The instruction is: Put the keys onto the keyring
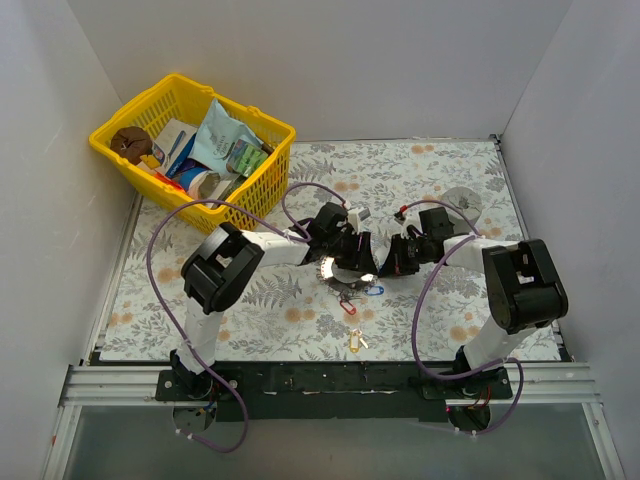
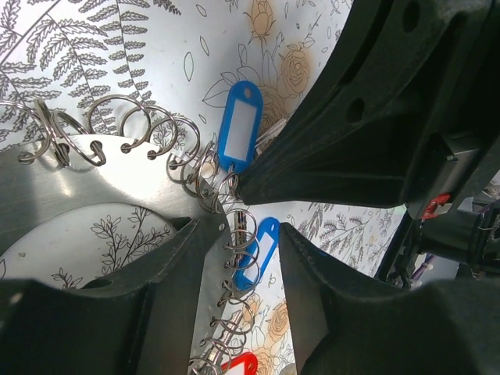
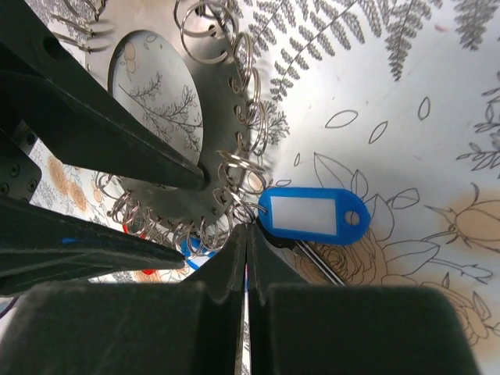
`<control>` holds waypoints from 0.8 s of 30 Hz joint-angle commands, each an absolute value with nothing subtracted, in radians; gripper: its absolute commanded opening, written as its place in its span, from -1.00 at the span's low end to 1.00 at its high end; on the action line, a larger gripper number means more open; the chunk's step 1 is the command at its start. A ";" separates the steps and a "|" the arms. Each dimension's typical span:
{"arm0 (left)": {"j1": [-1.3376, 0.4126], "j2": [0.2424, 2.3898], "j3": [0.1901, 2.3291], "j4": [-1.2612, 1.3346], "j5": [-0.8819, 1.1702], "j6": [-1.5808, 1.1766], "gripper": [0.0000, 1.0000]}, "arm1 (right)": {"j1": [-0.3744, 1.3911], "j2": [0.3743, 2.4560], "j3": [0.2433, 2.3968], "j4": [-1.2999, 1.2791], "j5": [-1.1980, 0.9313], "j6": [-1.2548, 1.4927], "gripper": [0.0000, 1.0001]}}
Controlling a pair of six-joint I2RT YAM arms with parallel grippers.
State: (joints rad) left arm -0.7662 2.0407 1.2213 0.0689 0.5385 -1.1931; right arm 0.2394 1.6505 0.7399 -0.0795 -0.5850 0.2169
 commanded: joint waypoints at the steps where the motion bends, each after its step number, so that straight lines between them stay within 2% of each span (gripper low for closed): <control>1: -0.773 2.051 1.255 0.084 0.526 -1.198 -0.17 | 0.244 1.684 0.778 -0.121 -0.505 0.209 -0.97; 13: -0.776 2.094 1.296 0.083 0.520 -1.203 -0.22 | 0.244 1.707 0.793 -0.129 -0.515 0.195 -0.97; 19: -0.776 2.106 1.305 0.080 0.506 -1.203 -0.41 | 0.244 1.710 0.790 -0.117 -0.538 0.193 -0.97; 24: -0.776 2.114 1.304 0.078 0.482 -1.201 -0.69 | 0.242 1.710 0.787 -0.112 -0.554 0.189 -0.97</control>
State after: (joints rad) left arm -0.7700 2.1078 1.2823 0.0875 0.5156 -1.2125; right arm 0.2405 1.6840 0.7822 -0.1024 -0.5831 0.2180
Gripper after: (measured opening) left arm 0.201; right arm 0.023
